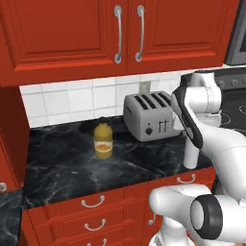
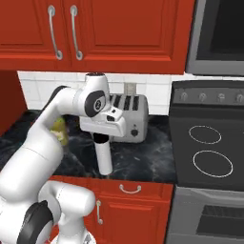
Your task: Move the drinks to the dining counter.
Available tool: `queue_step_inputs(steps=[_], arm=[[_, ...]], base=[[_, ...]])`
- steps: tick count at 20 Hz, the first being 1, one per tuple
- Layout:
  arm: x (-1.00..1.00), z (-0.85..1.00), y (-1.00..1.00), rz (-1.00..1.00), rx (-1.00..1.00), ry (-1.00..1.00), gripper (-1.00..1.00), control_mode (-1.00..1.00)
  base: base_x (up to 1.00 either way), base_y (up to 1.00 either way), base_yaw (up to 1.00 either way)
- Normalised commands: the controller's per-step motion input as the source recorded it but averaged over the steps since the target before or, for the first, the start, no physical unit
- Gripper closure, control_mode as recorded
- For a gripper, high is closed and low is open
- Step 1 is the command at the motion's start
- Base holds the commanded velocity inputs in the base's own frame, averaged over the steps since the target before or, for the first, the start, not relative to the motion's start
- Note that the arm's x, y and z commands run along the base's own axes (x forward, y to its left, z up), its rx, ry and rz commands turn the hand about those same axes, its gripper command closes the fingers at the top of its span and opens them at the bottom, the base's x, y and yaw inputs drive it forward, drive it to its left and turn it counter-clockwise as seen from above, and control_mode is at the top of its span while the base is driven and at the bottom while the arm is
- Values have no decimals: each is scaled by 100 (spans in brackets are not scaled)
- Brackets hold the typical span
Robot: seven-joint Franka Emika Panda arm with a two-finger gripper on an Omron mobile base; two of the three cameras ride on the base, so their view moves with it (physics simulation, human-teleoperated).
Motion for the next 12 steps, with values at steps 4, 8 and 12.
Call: queue_step_inputs(steps=[4, 8, 12], arm=[[0, 0, 0, 0, 0, 0, 100, 100], [0, 0, 0, 0, 0, 0, 100, 100], [0, 0, 0, 0, 0, 0, 100, 100]], base=[[-27, -52, -61], [-1, -37, -72], [7, -53, -82]])
